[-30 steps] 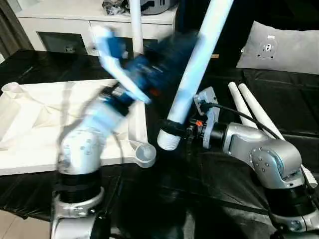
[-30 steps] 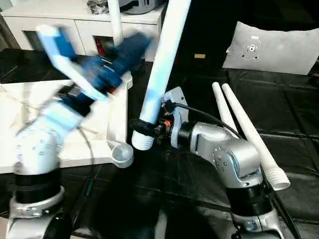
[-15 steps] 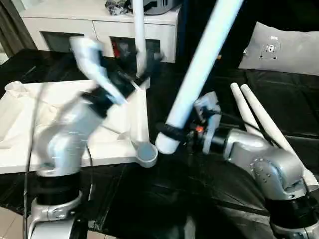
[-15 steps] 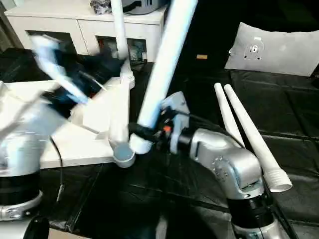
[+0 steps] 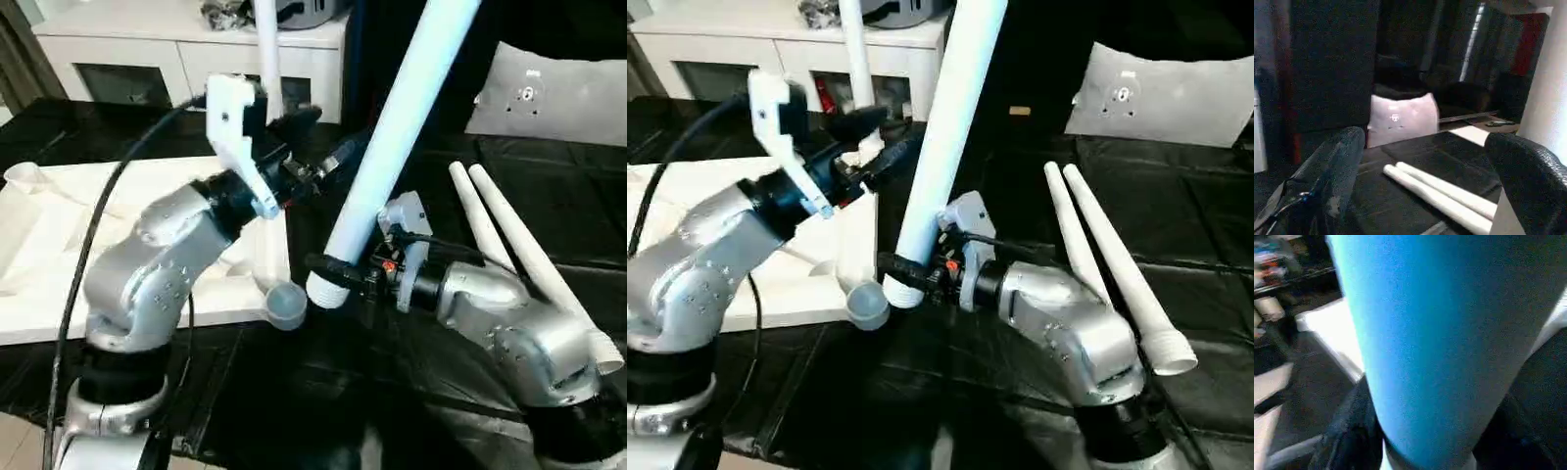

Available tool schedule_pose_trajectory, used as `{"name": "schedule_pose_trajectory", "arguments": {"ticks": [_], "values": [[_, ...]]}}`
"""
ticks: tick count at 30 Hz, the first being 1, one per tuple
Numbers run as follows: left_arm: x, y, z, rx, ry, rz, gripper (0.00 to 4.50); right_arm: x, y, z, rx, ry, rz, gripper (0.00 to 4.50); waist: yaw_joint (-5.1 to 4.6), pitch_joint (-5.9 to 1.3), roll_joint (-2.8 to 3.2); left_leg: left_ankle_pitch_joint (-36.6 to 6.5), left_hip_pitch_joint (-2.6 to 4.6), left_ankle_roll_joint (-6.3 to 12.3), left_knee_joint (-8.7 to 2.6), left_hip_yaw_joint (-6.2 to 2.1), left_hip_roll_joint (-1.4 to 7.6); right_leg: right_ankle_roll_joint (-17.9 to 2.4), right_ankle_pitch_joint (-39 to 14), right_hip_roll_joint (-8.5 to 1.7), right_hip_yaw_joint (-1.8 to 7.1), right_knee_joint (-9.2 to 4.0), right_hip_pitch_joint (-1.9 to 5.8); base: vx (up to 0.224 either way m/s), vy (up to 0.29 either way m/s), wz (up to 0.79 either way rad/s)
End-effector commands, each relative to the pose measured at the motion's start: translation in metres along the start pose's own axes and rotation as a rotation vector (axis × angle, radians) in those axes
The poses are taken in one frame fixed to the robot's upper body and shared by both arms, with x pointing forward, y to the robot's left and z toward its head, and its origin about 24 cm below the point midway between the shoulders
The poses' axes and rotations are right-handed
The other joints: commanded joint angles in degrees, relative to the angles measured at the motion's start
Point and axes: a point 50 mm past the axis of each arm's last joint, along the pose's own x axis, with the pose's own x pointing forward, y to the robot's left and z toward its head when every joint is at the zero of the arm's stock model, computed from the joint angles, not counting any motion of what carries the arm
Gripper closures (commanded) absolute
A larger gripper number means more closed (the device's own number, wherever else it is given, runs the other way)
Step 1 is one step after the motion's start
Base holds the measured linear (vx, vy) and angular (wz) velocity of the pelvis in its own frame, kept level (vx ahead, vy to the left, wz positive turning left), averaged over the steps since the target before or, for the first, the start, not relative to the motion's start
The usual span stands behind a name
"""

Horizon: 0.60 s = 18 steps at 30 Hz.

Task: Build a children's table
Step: Insert table leg to table base

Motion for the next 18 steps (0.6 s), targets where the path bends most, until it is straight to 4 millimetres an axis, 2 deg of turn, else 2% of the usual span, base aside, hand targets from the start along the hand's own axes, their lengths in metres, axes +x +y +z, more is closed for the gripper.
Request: {"name": "schedule_pose_trajectory", "arguments": {"ticks": [1,4,5,6,7,8,10,12,13,14,15,16,17,18], "values": [[-0.006,0.011,-0.005,0.03,0.012,0.104,0.0,-0.003,-0.006,0.004,0.003,-0.043,-0.108,2.59,-0.28,-3.52,0.23,-7.05,0.36,-1.9,-4.44,-1.22,3.56,-10.19,-7.49,-4.51,2.95,-4.63,2.58,0.0,0.0,0.0],[-0.02,0.03,-0.013,0.066,0.038,0.247,0.0,-0.006,-0.008,0.003,0.041,-0.071,-0.191,2.59,-0.51,-3.47,0.33,-8.11,0.33,-2.42,-4.67,-1.35,3.49,-9.04,-7.98,-4.36,2.91,-4.67,2.63,0.0,0.0,0.0],[-0.042,0.043,-0.029,0.088,0.136,0.366,0.0,-0.009,-0.007,0.001,0.053,-0.09,-0.243,2.59,-0.73,-3.48,1.63,-9.21,0.54,-3.14,-4.7,-1.5,3.54,-8.56,-8.17,-4.29,2.85,-4.7,2.37,0.0,0.0,0.0],[-0.042,0.043,-0.029,0.088,0.136,0.366,0.0,-0.009,-0.007,0.001,0.053,-0.09,-0.243,2.59,-1.19,-3.32,0.9,-9.99,0.27,-3.36,-4.99,-1.58,3.5,-8.02,-7.71,-4.18,2.78,-4.66,2.7,0.0,0.0,0.0],[-0.052,0.046,-0.036,0.095,0.175,0.408,0.0,-0.011,-0.007,0.002,0.024,-0.117,-0.281,2.59,-1.38,-3.41,0.86,-9.96,0.29,-3.34,-4.97,-1.56,3.39,-8.01,-7.36,-4.13,2.78,-4.59,2.7,0.0,0.0,0.0],[-0.062,0.047,-0.045,0.111,0.215,0.441,0.0,-0.014,-0.009,0.002,-0.01,-0.127,-0.357,2.59,-1.76,-3.4,1.45,-9.39,0.16,-3.6,-4.87,-1.54,3.38,-7.93,-6.95,-4.28,2.78,-4.73,2.56,0.0,0.0,0.0],[-0.075,0.045,-0.056,0.123,0.248,0.468,0.0,-0.017,-0.01,0.0,-0.035,-0.128,-0.448,2.59,-1.86,-3.45,1.44,-9.34,0.17,-3.48,-4.87,-1.48,3.3,-7.87,-7.4,-4.25,2.8,-4.72,2.6,0.0,0.0,0.0],[-0.078,0.043,-0.06,0.125,0.247,0.473,0.0,-0.018,-0.01,-0.001,-0.029,-0.122,-0.474,2.59,-1.98,-3.25,1.83,-10.4,0.28,-3.14,-4.99,-1.48,3.25,-7.99,-9.78,-4.25,2.87,-5.03,2.37,0.0,0.0,0.0],[-0.086,0.039,-0.069,0.125,0.247,0.499,0.0,-0.019,-0.01,-0.009,0.018,-0.1,-0.492,2.59,-2.06,-3.09,1.98,-11.31,0.33,-3.03,-5.03,-1.45,3.25,-7.91,-10.9,-4.18,2.89,-5.19,2.22,0.0,0.0,0.0],[-0.086,0.039,-0.069,0.125,0.247,0.499,0.0,-0.019,-0.01,-0.009,0.018,-0.1,-0.492,2.59,-2.19,-2.87,1.86,-12.94,0.24,-2.75,-5.28,-1.53,3.46,-7.66,-13.09,-4.39,2.93,-5.42,2.29,0.0,0.0,0.0],[-0.087,0.036,-0.072,0.119,0.248,0.498,0.0,-0.02,-0.009,-0.012,0.027,-0.098,-0.494,2.59,-2.2,-2.94,1.88,-13.8,0.42,-2.79,-5.26,-1.52,3.44,-7.22,-14.33,-4.3,2.97,-5.48,2.11,0.0,0.0,0.0],[-0.088,0.033,-0.074,0.111,0.246,0.5,0.0,-0.021,-0.009,-0.014,0.032,-0.099,-0.508,2.59,-2.19,-2.9,1.69,-13.98,0.34,-2.75,-5.36,-1.55,3.45,-7.01,-14.57,-4.33,3.01,-5.57,2.09,0.0,0.0,0.0],[-0.088,0.028,-0.077,0.093,0.24,0.495,0.0,-0.022,-0.01,-0.016,0.05,-0.109,-0.528,2.59,-2.16,-2.87,1.82,-13.96,0.31,-2.81,-5.39,-1.61,3.51,-7.01,-14.5,-4.38,3.01,-5.51,2.1,0.0,0.0,0.0],[-0.087,0.025,-0.079,0.081,0.236,0.494,0.0,-0.023,-0.01,-0.018,0.063,-0.116,-0.544,2.59,-2.12,-2.93,1.42,-13.43,0.24,-2.7,-5.39,-1.59,3.55,-7.05,-13.98,-4.47,3.06,-5.53,2.14,0.0,0.0,0.0]]}}
